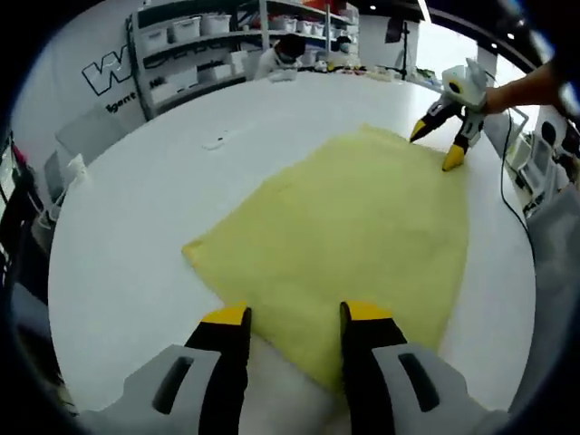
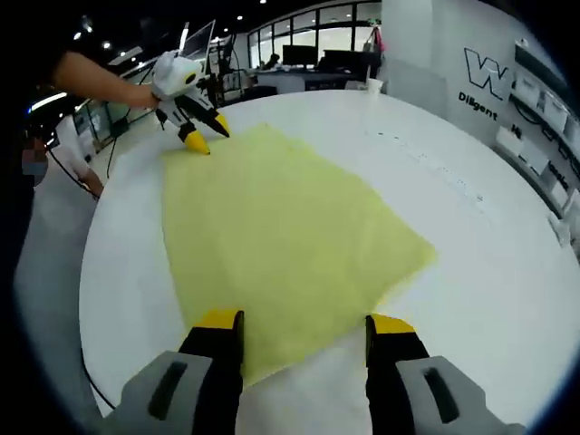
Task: Fold the garment on the visible template until the final outline fits inside the template.
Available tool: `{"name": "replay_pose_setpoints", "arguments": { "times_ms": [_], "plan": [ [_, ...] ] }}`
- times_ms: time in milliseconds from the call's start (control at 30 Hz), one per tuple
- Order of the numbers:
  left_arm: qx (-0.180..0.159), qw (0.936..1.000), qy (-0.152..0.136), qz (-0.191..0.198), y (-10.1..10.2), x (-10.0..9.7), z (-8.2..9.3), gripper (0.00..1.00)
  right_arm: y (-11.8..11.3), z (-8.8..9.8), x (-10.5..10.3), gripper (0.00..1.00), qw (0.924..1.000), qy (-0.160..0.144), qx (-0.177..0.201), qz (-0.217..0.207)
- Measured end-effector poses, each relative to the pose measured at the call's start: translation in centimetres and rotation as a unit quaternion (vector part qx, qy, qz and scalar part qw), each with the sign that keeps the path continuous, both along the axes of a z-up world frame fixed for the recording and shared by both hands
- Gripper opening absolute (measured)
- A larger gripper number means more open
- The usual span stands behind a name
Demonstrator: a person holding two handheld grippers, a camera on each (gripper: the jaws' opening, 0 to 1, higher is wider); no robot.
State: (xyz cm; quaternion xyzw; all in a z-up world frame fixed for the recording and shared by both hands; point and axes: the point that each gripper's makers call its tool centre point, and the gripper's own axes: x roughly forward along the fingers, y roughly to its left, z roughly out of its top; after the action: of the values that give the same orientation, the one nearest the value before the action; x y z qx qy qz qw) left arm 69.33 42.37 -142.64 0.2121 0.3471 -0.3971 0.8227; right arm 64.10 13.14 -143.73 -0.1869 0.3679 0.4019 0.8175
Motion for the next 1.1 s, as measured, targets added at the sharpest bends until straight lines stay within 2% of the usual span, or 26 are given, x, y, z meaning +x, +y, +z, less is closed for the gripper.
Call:
{"name": "replay_pose_setpoints", "arguments": {
  "times_ms": [33,100,200,300,433,500,600,800,900,967,1100],
  "plan": [
    [0.004,0.9997,-0.019,-0.016,-0.3,-0.3,0.5,0.3,0.4,0.3,-0.2,0.48,0.9999,-0.003,0.009,0.003],
    [-0.004,0.9996,-0.016,-0.022,-0.9,-1.1,0.8,0.28,1.1,0.5,-0.7,0.48,0.9997,-0.003,0.02,0.01],
    [-0.023,0.9992,-0.009,-0.032,-2.2,-2.3,1.1,0.33,2.6,0.7,-1.8,0.47,0.999,-0.005,0.026,0.035],
    [-0.024,0.9989,0.002,-0.041,-3.1,-3.4,0.7,0.33,3.7,0.7,-2.3,0.45,0.9988,-0.002,0.028,0.04],
    [-0.019,0.9979,0.001,-0.062,-4.1,-4.7,0.3,0.39,5.0,0.9,-2.6,0.46,0.9984,-0.007,0.033,0.044],
    [-0.048,0.9972,0.003,-0.057,-4.8,-4.9,0.5,0.44,5.5,1.0,-2.5,0.46,0.9984,-0.005,0.051,0.025],
    [-0.043,0.9978,0.007,-0.05,-4.8,-5.4,-0.1,0.54,6.0,0.8,-2.1,0.47,0.9974,-0.007,0.069,-0.022],
    [-0.03,0.9986,-0.013,-0.041,-4.4,-4.8,-1.4,0.56,7.8,-0.6,-3.1,0.49,0.9986,-0.021,0.046,-0.014],
    [-0.039,0.999,-0.012,-0.02,-3.8,-4.6,-1.2,0.59,7.5,-0.7,-3.2,0.48,0.9984,-0.033,0.043,-0.018],
    [-0.039,0.999,-0.013,-0.015,-3.2,-4.6,-1.2,0.59,7.1,-0.7,-3.4,0.49,0.9981,-0.027,0.051,-0.018],
    [-0.047,0.9988,-0.009,0.011,-1.9,-4.4,-1.1,0.59,5.5,-0.8,-3.8,0.5,0.9987,-0.027,0.04,-0.019]
  ]
}}
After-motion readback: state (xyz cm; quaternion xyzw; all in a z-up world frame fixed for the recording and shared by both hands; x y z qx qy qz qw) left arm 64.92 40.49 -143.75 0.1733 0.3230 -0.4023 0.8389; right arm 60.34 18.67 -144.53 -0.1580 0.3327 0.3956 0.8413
